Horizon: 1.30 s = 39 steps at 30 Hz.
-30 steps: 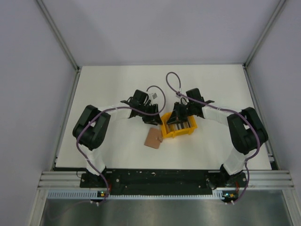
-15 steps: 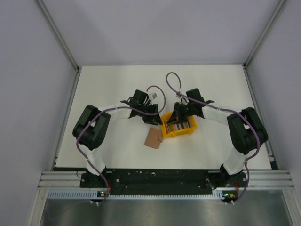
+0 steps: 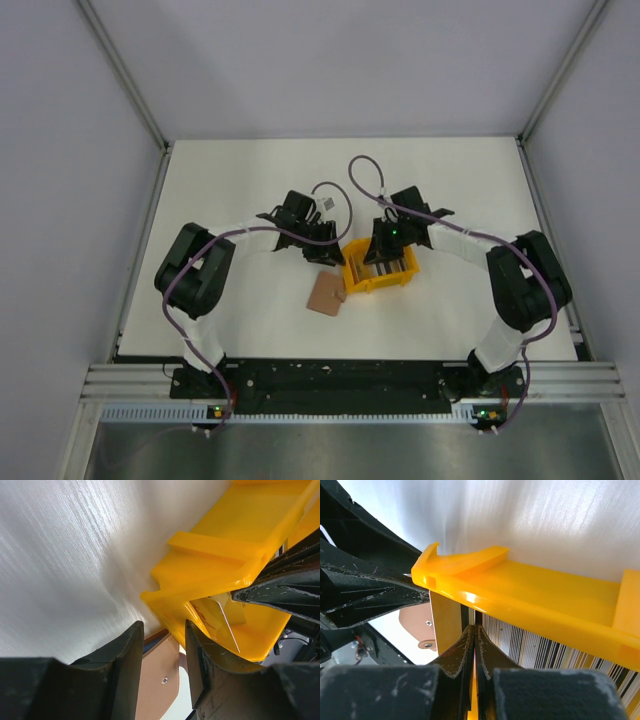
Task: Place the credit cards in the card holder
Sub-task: Pick up the credit card from the storage box.
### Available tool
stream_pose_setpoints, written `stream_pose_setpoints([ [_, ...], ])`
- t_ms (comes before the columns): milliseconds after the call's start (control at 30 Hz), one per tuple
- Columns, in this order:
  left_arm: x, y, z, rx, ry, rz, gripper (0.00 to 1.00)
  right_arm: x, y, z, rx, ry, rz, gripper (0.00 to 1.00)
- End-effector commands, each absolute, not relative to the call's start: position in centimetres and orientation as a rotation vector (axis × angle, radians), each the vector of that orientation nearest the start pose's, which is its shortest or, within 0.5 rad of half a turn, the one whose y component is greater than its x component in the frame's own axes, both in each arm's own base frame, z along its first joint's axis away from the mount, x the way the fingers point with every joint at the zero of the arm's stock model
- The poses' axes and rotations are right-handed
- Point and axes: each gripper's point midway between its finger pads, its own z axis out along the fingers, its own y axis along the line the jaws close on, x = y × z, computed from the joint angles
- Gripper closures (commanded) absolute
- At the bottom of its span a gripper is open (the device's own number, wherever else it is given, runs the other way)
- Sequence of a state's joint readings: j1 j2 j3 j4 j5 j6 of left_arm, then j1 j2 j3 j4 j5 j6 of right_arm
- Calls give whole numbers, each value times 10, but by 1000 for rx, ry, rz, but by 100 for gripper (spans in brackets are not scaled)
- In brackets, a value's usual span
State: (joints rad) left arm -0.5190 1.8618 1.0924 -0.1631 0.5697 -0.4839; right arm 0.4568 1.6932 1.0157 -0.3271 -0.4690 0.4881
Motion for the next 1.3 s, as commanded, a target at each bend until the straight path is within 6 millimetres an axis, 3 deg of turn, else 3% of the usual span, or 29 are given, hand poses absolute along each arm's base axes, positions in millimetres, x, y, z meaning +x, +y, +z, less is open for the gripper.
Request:
stream_pose_setpoints([
  [0,312,-310,58,344,2566,-1126,57,292,254,69,-247,2675,818,99],
  [367,312,-311,60,344,2560,-1137,58,286,265,65,-300,2685,803,94],
  [567,313,-311,60,344,2559,-1138,58,285,264,67,-314,2675,782,96],
  [800,312,-311,61,339,2557,-1147,57,279,276,68,-334,2689,867,93],
  [1000,311,-311,61,336,2557,-1150,57,284,266,64,-292,2687,778,100],
  [1267,315,-303,67,306,2538,-1089,46,305,246,91,-237,2597,673,100],
])
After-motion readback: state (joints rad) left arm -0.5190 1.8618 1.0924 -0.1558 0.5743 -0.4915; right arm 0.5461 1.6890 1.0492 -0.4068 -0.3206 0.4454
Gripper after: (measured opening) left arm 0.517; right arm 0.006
